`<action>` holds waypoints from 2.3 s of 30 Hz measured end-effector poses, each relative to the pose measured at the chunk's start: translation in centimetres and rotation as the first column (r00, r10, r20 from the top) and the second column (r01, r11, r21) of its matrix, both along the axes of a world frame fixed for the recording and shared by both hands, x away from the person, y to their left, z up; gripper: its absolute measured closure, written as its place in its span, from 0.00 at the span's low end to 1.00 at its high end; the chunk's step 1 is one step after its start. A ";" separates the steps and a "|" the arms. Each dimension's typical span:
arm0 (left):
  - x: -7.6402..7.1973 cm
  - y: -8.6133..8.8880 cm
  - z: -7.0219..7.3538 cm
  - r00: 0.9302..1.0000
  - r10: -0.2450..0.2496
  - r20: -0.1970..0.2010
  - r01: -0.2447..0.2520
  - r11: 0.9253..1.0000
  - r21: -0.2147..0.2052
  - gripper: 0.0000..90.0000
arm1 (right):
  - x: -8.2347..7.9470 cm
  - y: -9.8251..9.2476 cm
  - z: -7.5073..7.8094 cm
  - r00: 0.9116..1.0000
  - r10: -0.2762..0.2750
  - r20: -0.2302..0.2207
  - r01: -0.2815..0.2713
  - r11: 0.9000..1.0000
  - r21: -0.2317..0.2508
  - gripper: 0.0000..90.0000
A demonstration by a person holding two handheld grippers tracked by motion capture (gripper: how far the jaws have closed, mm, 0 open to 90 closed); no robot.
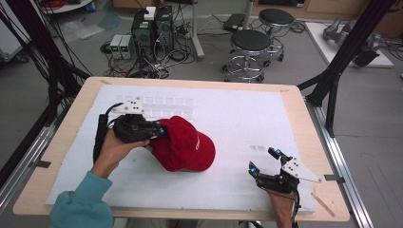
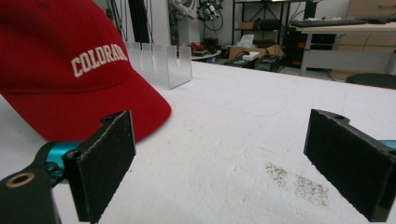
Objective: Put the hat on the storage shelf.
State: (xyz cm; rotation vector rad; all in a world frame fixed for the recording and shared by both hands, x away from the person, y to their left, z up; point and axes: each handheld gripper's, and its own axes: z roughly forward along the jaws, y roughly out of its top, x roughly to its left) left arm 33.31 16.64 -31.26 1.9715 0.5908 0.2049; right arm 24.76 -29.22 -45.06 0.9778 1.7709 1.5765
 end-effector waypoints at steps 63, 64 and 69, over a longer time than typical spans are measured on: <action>0.8 0.3 1.9 0.993 -0.116 0.014 0.116 0.993 0.021 0.95 | 11.6 18.7 10.0 0.736 0.639 -0.223 -0.673 0.727 -0.137 0.22; 0.8 0.3 1.9 0.993 -0.117 0.014 0.117 0.993 0.020 0.95 | 11.6 18.7 9.9 0.730 0.643 -0.229 -0.678 0.723 -0.131 0.24; 0.9 0.2 1.9 0.992 -0.127 0.015 0.126 0.992 0.021 0.95 | 11.7 19.0 9.8 0.721 0.651 -0.238 -0.689 0.711 -0.142 0.35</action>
